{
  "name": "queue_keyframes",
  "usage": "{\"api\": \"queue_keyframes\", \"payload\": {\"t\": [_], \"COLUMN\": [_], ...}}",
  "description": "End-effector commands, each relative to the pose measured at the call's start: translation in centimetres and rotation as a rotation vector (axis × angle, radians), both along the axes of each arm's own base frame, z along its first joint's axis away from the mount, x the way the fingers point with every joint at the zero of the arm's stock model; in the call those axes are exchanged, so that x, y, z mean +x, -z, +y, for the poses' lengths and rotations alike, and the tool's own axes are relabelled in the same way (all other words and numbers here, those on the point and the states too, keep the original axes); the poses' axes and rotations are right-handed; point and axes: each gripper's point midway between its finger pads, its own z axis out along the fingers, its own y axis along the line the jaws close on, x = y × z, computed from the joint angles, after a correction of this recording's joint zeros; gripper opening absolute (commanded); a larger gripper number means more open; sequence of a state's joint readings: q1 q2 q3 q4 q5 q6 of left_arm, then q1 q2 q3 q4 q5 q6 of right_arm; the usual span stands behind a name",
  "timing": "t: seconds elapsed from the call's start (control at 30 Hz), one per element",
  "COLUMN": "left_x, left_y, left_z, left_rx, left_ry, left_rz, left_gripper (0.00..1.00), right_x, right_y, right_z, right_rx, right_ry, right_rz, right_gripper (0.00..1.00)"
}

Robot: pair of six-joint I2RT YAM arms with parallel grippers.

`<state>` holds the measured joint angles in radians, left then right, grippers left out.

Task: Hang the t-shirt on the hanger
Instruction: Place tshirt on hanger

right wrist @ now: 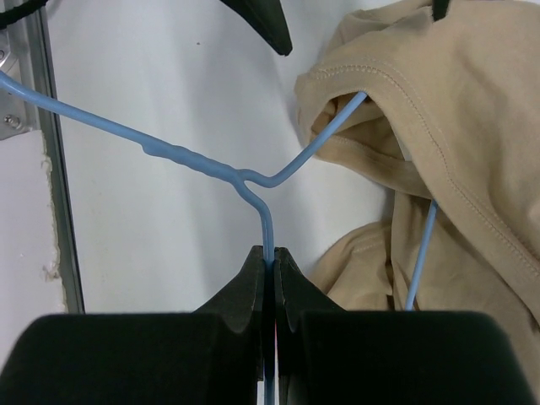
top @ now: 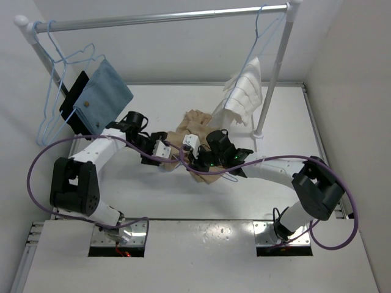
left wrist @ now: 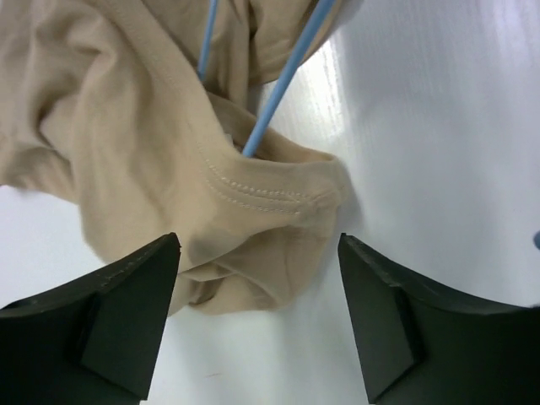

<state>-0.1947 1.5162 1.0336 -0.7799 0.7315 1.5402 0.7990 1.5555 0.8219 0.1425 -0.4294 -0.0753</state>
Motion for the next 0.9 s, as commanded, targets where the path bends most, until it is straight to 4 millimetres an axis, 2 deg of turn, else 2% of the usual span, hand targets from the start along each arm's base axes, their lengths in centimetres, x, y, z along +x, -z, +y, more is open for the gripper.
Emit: {"api": "queue_keyframes", "payload": {"t": [0.0,0.03,0.07,0.13,0.17,0.2,0.3,0.47,0.53,0.63,0.7,0.77,0.8,0.83,0.87], "left_x": [1.1,1.5,1.0,1.2,1.4,1.5,2.1,2.0,2.1,3.4,3.4,3.1,2.9,2.8,2.6], "left_y": [-2.2,-2.4,-2.1,-2.4,-2.5,-2.0,-1.1,1.8,2.2,2.0,2.1,2.6,2.6,2.8,2.8], "left_z": [0.0,-0.1,-0.5,-0.8,-0.9,-0.9,-1.0,-1.5,-2.2,-2.8,-3.4,-3.9,-4.0,-4.2,-4.5], "left_rx": [-0.022,-0.027,-0.035,-0.056,-0.059,-0.057,-0.055,-0.055,-0.07,-0.108,-0.126,-0.135,-0.145,-0.153,-0.153], "left_ry": [-0.014,-0.021,-0.009,-0.001,-0.001,-0.001,0.005,0.025,0.032,0.007,0.014,0.029,0.027,0.031,0.035], "left_rz": [-0.082,-0.096,-0.083,-0.093,-0.103,-0.097,-0.096,-0.044,-0.047,-0.067,-0.065,-0.042,-0.032,-0.021,-0.013], "left_gripper": [0.83,0.87,0.91,0.94,0.99,1.0,1.0,1.0,1.0,1.0,0.96,0.84,0.77,0.65,0.59], "right_x": [0.9,0.9,0.9,0.9,0.9,0.9,0.9,1.0,1.0,1.2,1.2,1.2,1.2,1.2,1.5], "right_y": [-2.5,-2.5,-2.5,-2.5,-2.5,-2.5,-2.5,-2.7,-2.7,-3.1,-3.1,-3.1,-3.1,-2.7,-2.7], "right_z": [1.5,1.5,1.5,1.5,1.5,1.5,1.5,1.6,1.6,1.8,1.8,1.8,1.8,1.8,1.5], "right_rx": [0.072,0.072,0.072,0.072,0.072,0.071,0.071,0.081,0.081,0.088,0.088,0.088,0.088,0.081,0.081], "right_ry": [-0.027,-0.027,-0.027,-0.027,-0.027,-0.031,-0.031,-0.027,-0.027,-0.027,-0.027,-0.027,-0.027,-0.027,-0.018], "right_rz": [-0.057,-0.057,-0.057,-0.057,-0.057,-0.064,-0.064,-0.065,-0.065,-0.072,-0.072,-0.072,-0.072,-0.065,-0.066], "right_gripper": [0.0,0.0,0.0,0.0,0.0,0.0,0.0,0.0,0.0,0.0,0.0,0.0,0.0,0.0,0.0]}}
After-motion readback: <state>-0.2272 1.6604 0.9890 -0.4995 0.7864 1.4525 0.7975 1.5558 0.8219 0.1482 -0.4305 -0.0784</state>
